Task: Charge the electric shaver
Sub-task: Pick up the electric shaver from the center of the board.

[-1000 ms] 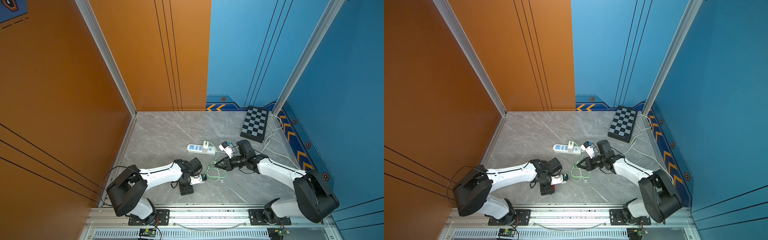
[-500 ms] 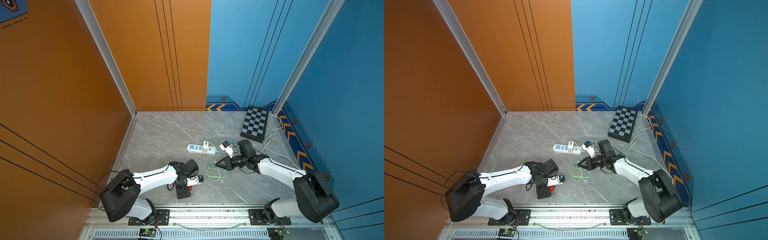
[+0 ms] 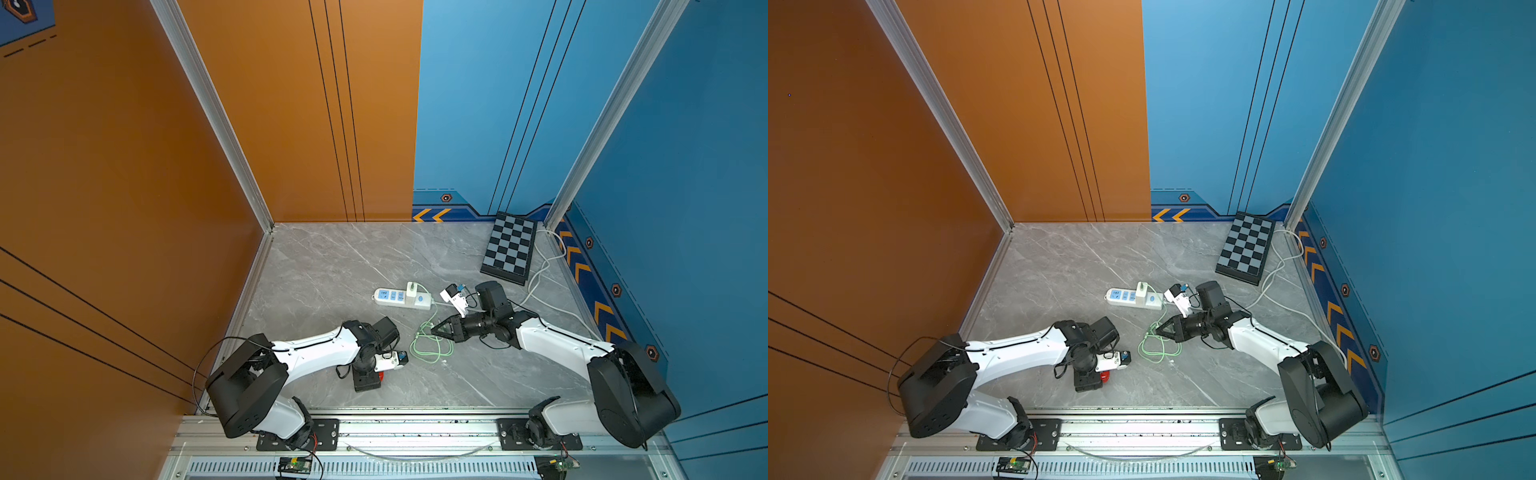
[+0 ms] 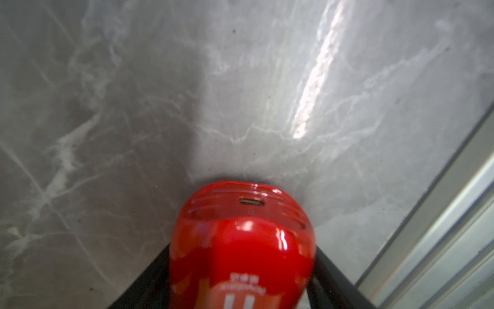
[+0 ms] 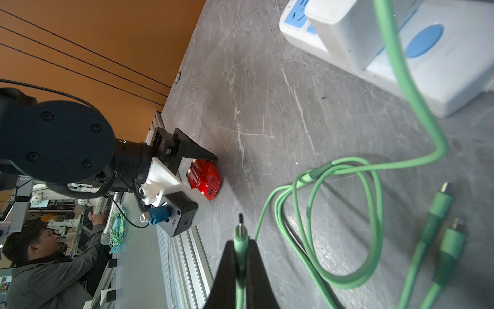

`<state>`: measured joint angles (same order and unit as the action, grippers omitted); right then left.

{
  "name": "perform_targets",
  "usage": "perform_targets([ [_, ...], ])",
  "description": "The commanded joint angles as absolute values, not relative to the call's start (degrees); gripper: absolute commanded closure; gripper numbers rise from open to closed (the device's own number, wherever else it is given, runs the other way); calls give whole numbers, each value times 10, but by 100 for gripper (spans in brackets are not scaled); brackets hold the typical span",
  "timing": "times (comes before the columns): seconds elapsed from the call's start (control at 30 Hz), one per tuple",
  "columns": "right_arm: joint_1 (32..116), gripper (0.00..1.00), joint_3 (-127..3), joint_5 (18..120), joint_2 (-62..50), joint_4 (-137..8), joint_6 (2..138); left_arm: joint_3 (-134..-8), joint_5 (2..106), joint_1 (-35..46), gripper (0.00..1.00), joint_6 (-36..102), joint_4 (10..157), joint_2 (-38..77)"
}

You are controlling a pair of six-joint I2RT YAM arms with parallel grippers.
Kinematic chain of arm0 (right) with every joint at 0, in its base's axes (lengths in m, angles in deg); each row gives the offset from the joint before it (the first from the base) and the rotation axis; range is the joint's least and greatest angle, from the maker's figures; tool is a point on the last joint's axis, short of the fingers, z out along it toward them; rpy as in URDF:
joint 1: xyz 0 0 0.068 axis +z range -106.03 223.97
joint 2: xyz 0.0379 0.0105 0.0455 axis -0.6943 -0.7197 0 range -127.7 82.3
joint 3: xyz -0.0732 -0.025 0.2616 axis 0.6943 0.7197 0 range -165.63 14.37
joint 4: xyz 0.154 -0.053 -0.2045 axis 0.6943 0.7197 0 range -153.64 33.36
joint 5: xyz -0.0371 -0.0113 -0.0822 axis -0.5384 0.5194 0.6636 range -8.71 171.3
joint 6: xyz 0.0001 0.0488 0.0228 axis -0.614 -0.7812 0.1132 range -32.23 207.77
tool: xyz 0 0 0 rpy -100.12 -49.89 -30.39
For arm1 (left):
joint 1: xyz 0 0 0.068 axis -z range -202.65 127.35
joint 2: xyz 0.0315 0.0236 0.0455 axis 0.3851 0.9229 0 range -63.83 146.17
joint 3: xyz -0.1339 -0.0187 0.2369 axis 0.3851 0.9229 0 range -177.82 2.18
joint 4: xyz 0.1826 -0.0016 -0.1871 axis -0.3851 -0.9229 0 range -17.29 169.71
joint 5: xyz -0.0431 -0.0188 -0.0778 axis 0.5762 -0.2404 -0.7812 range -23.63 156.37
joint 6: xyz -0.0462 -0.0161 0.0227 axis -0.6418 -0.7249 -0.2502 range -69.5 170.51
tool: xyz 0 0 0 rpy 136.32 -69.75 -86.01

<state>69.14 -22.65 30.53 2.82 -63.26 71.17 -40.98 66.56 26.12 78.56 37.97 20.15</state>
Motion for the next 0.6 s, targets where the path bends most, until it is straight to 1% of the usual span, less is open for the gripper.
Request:
perform_targets([
  [0.0,690,100,-217,311,42,-646,704,-392,671,263,42,791,396,222],
  [0.07,690,100,-219,311,41,-648,704,-389,672,263,50,790,396,219],
  [0.13,690,100,-218,310,40,-648,703,-385,670,263,64,789,398,215],
  [0.2,690,100,-217,311,41,-648,703,-383,668,263,81,785,399,212],
  [0.27,689,100,-217,311,42,-646,702,-381,669,263,95,784,400,209],
  [0.3,690,100,-217,311,42,-645,701,-381,671,264,100,783,403,207],
  [0.43,696,100,-217,314,43,-637,695,-386,680,263,100,782,404,188],
  [0.57,713,100,-223,319,37,-619,691,-389,709,256,100,790,406,140],
])
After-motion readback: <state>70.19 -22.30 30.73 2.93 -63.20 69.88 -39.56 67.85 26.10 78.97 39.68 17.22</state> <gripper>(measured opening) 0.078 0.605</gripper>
